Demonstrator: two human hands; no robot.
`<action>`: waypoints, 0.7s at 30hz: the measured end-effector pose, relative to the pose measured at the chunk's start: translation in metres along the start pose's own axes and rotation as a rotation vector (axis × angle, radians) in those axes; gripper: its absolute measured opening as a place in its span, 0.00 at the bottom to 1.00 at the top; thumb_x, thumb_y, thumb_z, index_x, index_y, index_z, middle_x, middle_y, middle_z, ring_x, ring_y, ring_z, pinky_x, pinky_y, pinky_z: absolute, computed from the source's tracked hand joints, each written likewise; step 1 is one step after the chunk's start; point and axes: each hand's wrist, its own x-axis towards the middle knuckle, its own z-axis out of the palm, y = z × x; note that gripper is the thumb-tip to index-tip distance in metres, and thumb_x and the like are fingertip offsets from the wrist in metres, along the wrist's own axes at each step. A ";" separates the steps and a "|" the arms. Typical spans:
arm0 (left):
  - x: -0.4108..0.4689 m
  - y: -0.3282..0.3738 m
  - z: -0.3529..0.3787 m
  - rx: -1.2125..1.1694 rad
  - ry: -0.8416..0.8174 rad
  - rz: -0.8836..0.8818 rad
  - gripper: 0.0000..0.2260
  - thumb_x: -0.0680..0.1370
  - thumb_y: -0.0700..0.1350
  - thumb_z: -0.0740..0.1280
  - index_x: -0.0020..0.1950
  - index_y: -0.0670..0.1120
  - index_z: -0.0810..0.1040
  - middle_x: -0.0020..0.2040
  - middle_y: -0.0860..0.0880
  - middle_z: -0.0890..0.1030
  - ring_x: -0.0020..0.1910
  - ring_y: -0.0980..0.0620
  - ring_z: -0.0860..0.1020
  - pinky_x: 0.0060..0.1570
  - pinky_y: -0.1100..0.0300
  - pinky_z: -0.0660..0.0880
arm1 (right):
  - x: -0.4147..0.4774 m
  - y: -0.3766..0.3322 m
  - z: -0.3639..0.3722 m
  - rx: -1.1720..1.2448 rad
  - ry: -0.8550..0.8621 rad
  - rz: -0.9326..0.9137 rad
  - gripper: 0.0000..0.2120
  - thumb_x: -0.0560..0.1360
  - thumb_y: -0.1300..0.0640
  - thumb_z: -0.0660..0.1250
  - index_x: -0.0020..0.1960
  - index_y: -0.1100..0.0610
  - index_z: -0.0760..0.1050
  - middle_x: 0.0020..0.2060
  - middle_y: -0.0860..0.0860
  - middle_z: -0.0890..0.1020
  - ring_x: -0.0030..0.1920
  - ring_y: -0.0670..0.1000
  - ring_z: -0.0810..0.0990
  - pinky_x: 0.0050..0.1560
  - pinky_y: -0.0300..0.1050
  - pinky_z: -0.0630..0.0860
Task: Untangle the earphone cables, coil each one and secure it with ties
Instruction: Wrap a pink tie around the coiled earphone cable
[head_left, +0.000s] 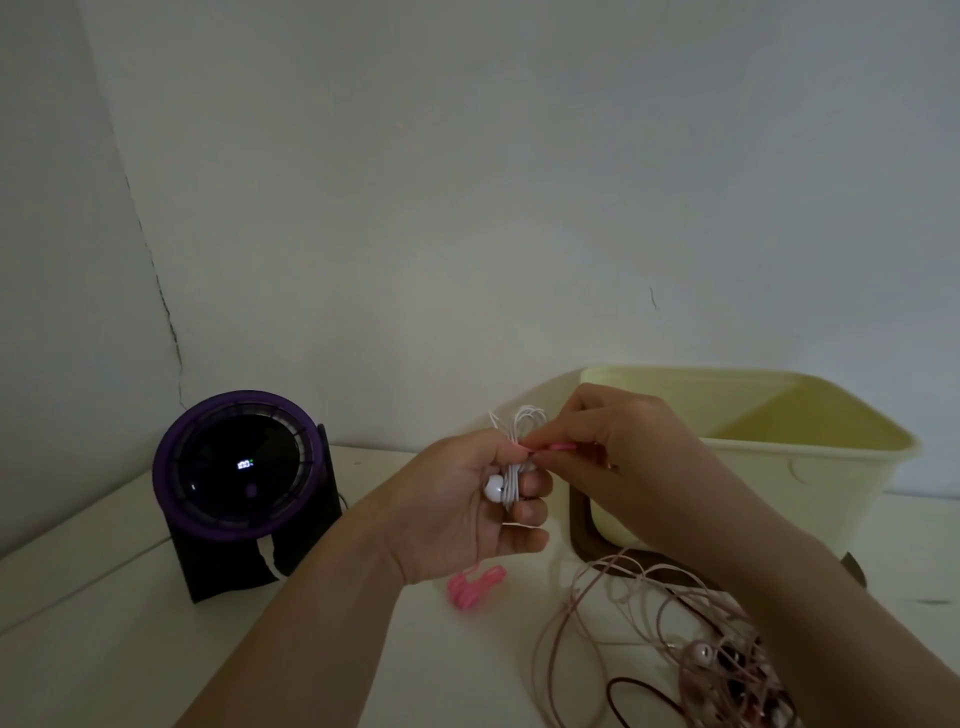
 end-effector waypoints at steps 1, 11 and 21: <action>0.000 0.000 0.000 -0.003 0.000 0.001 0.04 0.69 0.43 0.59 0.39 0.43 0.71 0.31 0.49 0.69 0.25 0.55 0.69 0.29 0.60 0.74 | 0.000 0.000 0.000 -0.001 0.001 -0.002 0.07 0.71 0.57 0.70 0.47 0.51 0.84 0.32 0.40 0.71 0.37 0.33 0.73 0.39 0.25 0.66; -0.006 0.002 -0.011 0.084 -0.092 0.101 0.07 0.75 0.45 0.61 0.47 0.42 0.74 0.34 0.50 0.73 0.29 0.55 0.72 0.33 0.60 0.76 | 0.000 -0.003 0.000 0.107 0.018 -0.016 0.11 0.72 0.55 0.66 0.51 0.49 0.83 0.38 0.44 0.79 0.39 0.44 0.78 0.43 0.37 0.74; -0.006 0.003 -0.008 -0.041 -0.087 0.099 0.08 0.75 0.47 0.63 0.47 0.42 0.71 0.32 0.50 0.73 0.26 0.57 0.70 0.28 0.64 0.73 | 0.001 -0.001 0.005 0.061 0.078 -0.073 0.10 0.72 0.56 0.66 0.50 0.51 0.84 0.36 0.44 0.77 0.37 0.42 0.75 0.39 0.27 0.69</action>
